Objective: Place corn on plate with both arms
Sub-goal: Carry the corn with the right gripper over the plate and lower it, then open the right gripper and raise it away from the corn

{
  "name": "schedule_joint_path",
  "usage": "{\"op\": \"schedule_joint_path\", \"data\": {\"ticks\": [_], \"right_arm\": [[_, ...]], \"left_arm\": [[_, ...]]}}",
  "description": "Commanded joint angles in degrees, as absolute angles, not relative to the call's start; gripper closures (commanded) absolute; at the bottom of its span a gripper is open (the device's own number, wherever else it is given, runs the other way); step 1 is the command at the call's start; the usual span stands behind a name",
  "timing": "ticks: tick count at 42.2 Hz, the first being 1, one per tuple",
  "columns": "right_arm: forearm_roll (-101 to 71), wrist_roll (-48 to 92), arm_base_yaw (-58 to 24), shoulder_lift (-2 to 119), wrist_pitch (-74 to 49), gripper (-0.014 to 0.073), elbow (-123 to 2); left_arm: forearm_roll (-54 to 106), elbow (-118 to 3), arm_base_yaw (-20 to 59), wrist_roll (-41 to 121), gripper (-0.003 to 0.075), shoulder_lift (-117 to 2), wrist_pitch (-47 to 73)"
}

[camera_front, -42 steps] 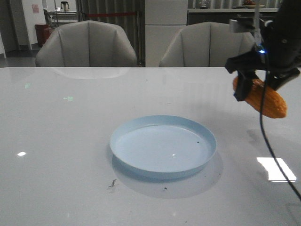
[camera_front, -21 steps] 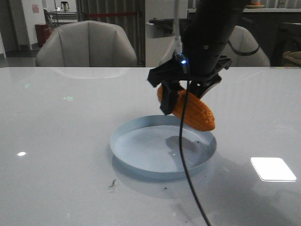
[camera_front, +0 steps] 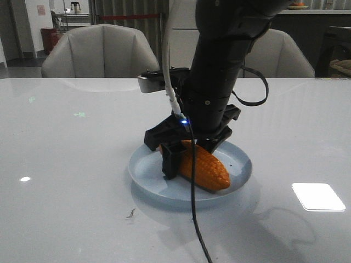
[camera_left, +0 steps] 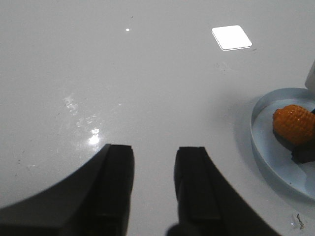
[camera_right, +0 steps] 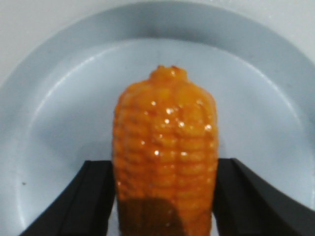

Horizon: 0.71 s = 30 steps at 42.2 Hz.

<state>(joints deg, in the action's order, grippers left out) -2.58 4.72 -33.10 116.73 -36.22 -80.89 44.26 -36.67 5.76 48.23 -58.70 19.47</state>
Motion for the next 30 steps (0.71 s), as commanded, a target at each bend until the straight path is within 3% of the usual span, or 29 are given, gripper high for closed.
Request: {"op": "schedule_joint_path", "data": {"ticks": [1, 18, 30], "right_arm": [[-2.9, 5.1, -33.0, 113.4, -35.1, 0.0059, -84.9], [1.2, 5.1, -32.0, 111.5, -53.0, 0.0062, -102.9], [-2.9, 2.8, -22.6, 100.2, -57.8, 0.0062, -106.2]], "left_arm": [[45.3, -38.3, 5.9, 48.2, 0.0415, -58.0, 16.8], [45.3, -38.3, 5.9, 48.2, 0.0415, -58.0, 16.8], [45.3, -38.3, 5.9, 48.2, 0.0415, -58.0, 16.7]]}}
